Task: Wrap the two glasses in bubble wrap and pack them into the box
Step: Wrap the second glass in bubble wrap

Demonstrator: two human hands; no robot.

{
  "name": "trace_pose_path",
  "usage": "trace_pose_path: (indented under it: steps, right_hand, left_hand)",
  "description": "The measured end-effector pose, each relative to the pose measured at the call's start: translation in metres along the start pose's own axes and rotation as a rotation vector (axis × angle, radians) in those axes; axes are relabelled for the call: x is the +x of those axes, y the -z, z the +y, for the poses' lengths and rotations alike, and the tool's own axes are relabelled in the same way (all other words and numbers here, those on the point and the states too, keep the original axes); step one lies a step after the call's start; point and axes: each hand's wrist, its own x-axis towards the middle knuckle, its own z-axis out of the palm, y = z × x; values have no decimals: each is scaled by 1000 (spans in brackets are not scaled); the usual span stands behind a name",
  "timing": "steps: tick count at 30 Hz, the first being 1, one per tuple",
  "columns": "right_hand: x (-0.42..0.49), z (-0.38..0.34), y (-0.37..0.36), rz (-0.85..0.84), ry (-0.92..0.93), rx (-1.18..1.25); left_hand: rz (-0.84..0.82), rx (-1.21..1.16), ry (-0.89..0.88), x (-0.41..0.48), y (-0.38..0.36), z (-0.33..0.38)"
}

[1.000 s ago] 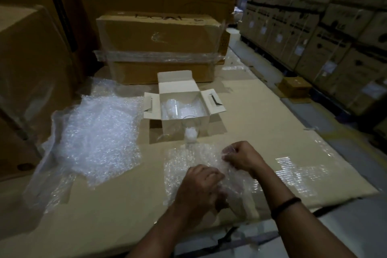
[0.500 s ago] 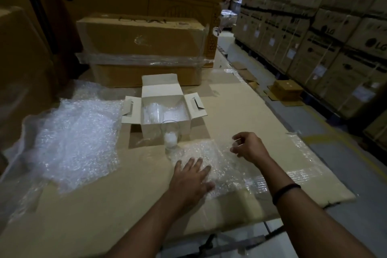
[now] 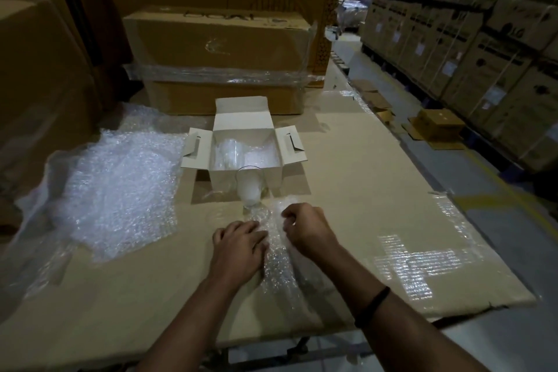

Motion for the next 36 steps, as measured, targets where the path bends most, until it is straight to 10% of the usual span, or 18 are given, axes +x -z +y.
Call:
trace_pose_path:
  steps: [7,10,15,21,28,36]
  right_hand:
    - [-2,7,-14,-95,33,246]
    - [-11,33,-8,104,224,9]
    - [-23,61,-29,-202,245,-427]
    - [-17,57,-16,159,19,-277]
    - [3,40,-6,-35,-296,-139]
    - [16,28,18,236,73,-346]
  left_hand:
    - [78,-248,91,3,-9,-13]
    - [95,-387,164,3,-10,-13]
    - [316,-388,126,-4,6,0]
    - [45,-107,25,-5,-3,-1]
    - [104,-265,49,-6,7,-2]
    - [-46,58,-122,-5,-3,-4]
